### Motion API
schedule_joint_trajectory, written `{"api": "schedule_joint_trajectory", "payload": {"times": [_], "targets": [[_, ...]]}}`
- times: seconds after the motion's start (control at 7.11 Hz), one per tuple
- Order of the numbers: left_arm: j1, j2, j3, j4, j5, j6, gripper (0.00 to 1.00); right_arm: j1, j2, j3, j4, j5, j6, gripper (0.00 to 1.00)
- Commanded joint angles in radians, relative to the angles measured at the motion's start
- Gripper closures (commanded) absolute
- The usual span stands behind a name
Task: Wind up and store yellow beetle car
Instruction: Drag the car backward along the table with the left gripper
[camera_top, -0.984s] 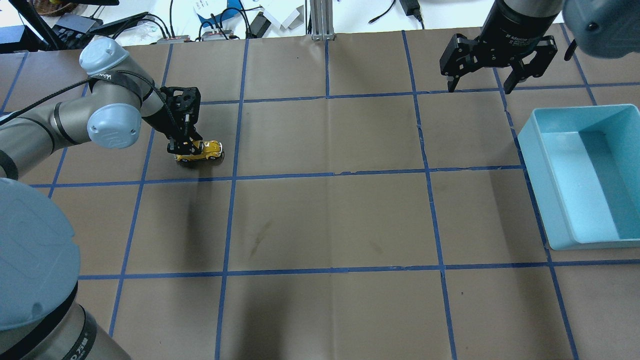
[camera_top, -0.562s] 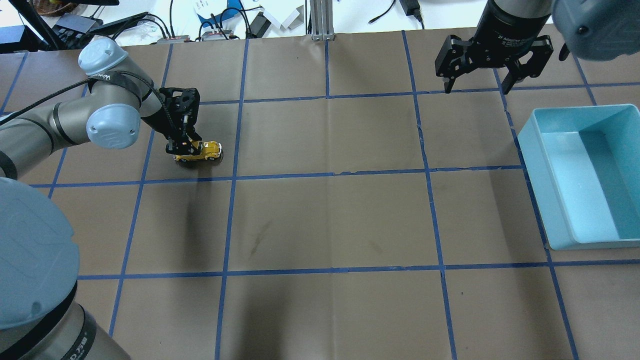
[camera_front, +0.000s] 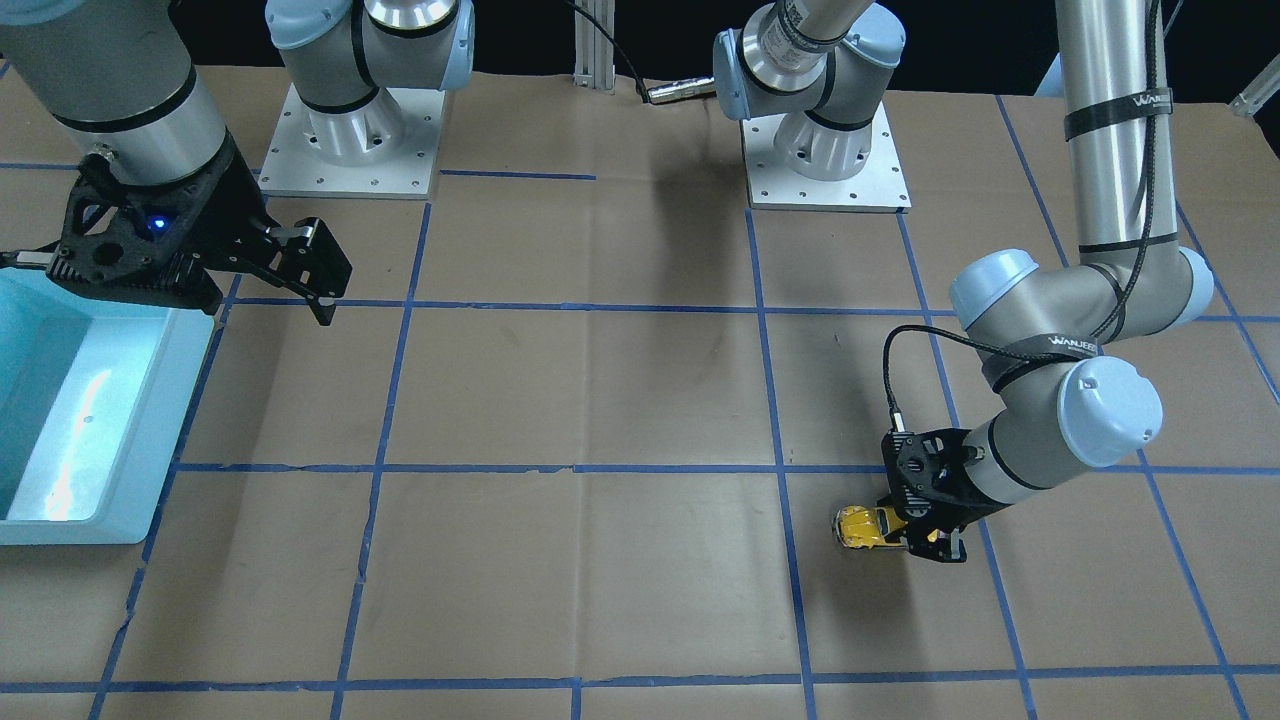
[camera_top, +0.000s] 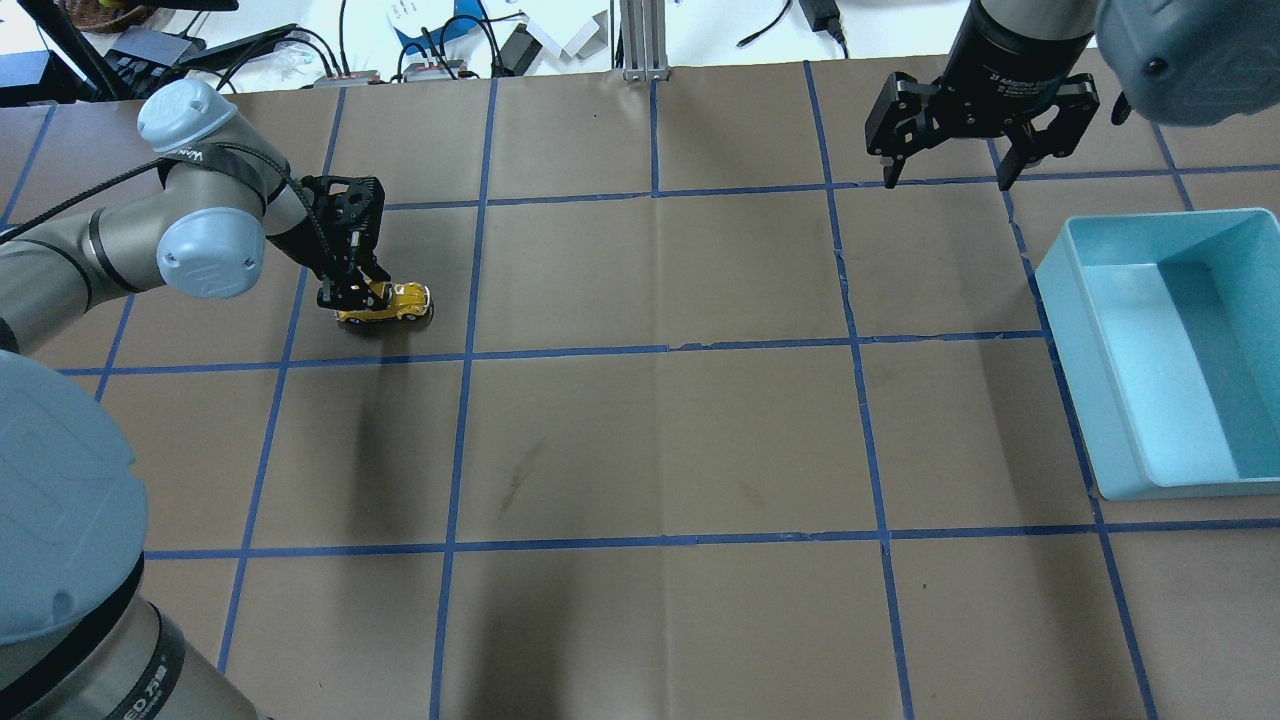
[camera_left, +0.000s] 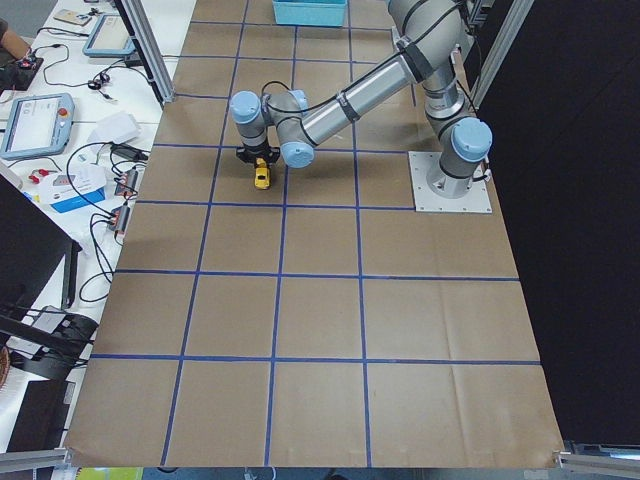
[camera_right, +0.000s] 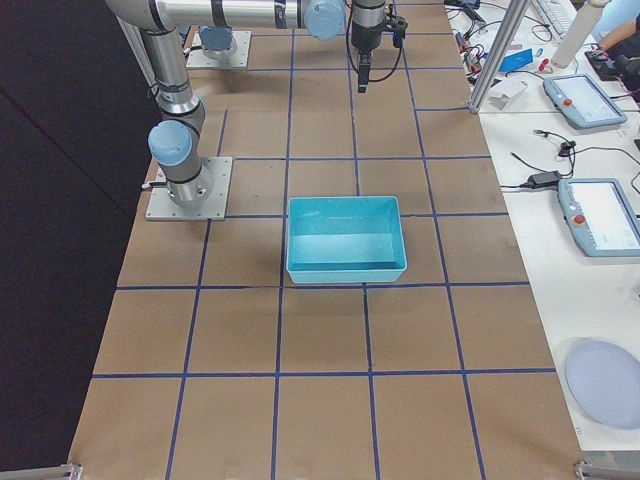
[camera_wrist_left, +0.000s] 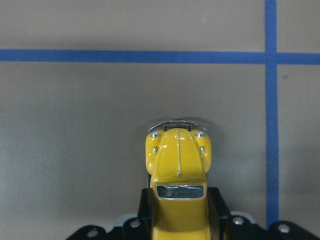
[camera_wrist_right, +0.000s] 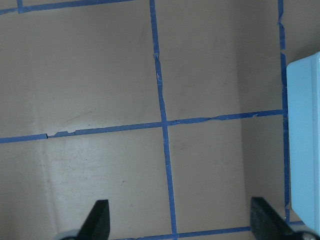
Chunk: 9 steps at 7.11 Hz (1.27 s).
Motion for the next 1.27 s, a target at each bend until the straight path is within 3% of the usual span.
{"api": "schedule_joint_trajectory", "payload": {"times": [0.0,1.12], "targets": [[0.025,0.001,0.0,0.0,0.0,0.035,0.73,0.0,0.004,0.002,-0.001,0.002,-0.002,0.0],[0.065,0.0,-0.002,-0.002,0.002,0.061,0.73,0.0,0.005,0.003,-0.001,0.004,-0.002,0.0]]}}
